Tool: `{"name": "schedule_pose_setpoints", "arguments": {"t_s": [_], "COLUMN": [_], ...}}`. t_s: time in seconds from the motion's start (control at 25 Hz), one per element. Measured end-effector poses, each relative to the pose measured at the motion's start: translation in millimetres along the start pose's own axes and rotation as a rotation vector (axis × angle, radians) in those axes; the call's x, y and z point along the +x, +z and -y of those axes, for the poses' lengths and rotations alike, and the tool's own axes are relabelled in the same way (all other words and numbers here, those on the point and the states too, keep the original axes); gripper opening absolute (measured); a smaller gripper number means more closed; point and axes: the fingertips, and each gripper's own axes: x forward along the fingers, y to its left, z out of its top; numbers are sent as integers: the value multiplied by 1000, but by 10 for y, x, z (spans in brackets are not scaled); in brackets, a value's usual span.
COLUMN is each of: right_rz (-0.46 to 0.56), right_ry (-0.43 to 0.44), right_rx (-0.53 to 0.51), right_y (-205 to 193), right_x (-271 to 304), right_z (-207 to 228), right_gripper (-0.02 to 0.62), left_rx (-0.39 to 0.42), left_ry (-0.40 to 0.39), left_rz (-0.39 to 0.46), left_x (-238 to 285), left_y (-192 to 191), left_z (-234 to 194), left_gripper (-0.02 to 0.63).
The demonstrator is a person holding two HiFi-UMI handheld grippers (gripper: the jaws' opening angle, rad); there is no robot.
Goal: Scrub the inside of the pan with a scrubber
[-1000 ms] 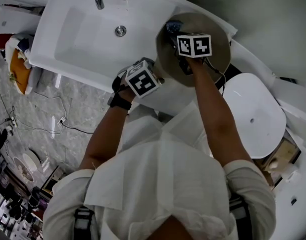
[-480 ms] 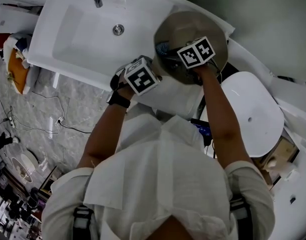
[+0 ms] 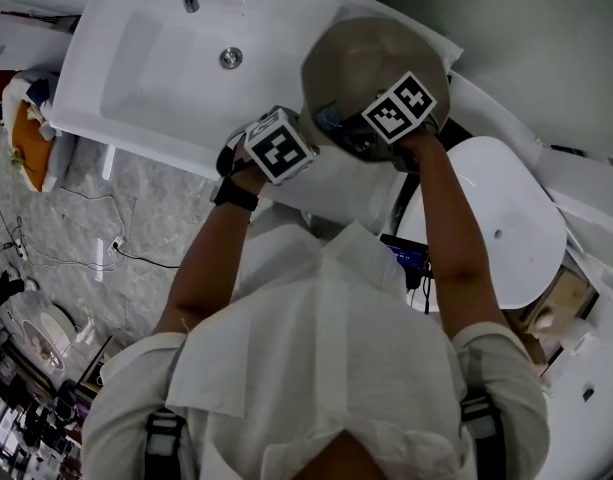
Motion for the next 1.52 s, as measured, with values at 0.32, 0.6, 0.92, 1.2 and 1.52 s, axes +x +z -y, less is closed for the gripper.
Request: {"name": "schedule_pose_setpoints", "arguments": {"t_s": [0.32, 0.6, 0.92, 1.2, 1.52], "right_rz": [-86, 199, 456, 646, 748], "right_ry": [0, -115, -299, -429, -566], "right_rx": [-31, 44, 173, 316, 406], "right_y": [-203, 445, 1042, 1231, 1188], "right_x": [-74, 74, -162, -528, -842], "right_z": [-28, 290, 807, 1188, 1479], "right_gripper": [54, 54, 54, 54, 54], "left_rx": [11, 28, 28, 15, 9], "left_ry": [6, -15, -18, -23, -25], "left_rz": [-9, -23, -23, -14, -21], "left_x": [-9, -7, 7, 8, 8], "left_y": [-10, 1, 6, 13, 5], "left_z": [-3, -16, -15, 5, -3], "left_gripper": [276, 276, 276, 276, 276]}}
